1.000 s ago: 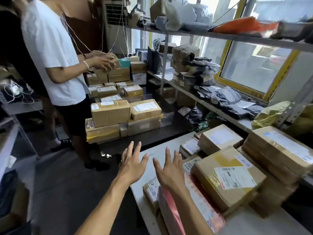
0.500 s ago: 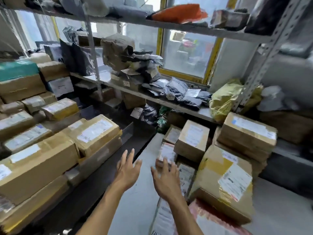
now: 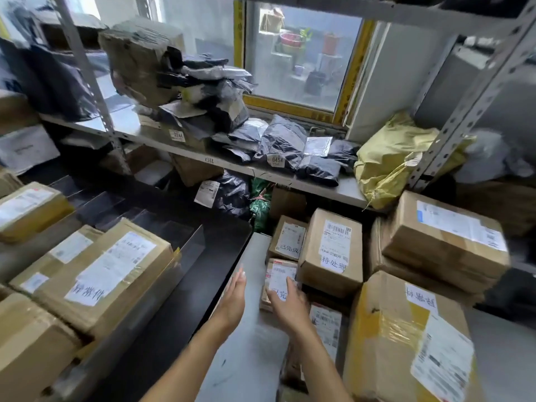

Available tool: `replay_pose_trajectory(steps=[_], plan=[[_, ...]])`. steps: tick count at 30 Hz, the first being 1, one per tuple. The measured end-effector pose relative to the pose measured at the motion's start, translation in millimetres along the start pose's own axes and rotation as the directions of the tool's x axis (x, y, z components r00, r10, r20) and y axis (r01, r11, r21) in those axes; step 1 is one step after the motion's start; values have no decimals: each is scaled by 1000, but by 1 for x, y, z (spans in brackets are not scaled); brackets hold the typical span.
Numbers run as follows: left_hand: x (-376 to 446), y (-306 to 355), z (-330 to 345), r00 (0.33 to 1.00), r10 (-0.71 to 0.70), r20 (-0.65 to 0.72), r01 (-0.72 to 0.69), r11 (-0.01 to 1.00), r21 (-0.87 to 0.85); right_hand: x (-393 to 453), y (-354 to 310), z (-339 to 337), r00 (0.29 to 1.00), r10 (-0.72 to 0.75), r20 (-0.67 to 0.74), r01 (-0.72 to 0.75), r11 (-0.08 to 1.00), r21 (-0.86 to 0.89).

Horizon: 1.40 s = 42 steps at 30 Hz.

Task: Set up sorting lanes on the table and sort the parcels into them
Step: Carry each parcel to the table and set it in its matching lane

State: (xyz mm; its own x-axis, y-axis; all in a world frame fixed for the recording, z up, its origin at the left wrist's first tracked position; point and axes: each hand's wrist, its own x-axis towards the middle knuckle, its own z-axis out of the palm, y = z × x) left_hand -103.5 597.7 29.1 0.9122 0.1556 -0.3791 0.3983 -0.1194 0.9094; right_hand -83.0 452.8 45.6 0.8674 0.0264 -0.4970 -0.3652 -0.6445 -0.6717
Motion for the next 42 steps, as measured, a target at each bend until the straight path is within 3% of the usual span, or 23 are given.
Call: replay_pose_trajectory(steps=[8, 14, 17, 20, 22, 25, 27, 30, 34, 36, 42], plan=[[79, 4, 20, 971, -207, 118, 215, 975, -62, 51, -13, 10, 991, 133, -20, -131, 989, 67], [94, -4, 17, 945, -313, 92, 314, 949, 5, 49, -6, 20, 990, 138, -14, -138, 990, -4], [88, -9, 5, 962, -273, 9, 268, 950, 159, 41, -10, 32, 986, 168, -1, -168, 983, 71], [72, -11, -17, 970, -235, -61, 240, 890, 389, 36, -12, 42, 980, 192, 46, -197, 966, 168], [59, -15, -33, 963, -259, -73, 265, 862, 432, 35, -11, 48, 972, 215, 100, -231, 954, 193], [45, -16, -46, 950, -301, -77, 307, 868, 391, 32, -10, 63, 941, 296, 164, -328, 919, 221], [40, -12, -45, 949, -309, -55, 308, 882, 356, 38, -5, 78, 917, 336, 214, -394, 845, 363], [32, -8, -48, 941, -338, -17, 327, 897, 297, 71, 27, 104, 925, 265, 272, -373, 768, 521], [14, -2, -58, 947, -317, 43, 298, 923, 245, 1, -19, 64, 915, 215, 342, -386, 715, 583], [-5, 8, -60, 949, -304, 81, 281, 935, 214, -19, -20, 64, 935, 139, 326, -323, 710, 626], [-47, 9, -82, 909, -241, 341, 237, 970, 54, -94, -36, 69, 977, 111, 184, -210, 676, 707]])
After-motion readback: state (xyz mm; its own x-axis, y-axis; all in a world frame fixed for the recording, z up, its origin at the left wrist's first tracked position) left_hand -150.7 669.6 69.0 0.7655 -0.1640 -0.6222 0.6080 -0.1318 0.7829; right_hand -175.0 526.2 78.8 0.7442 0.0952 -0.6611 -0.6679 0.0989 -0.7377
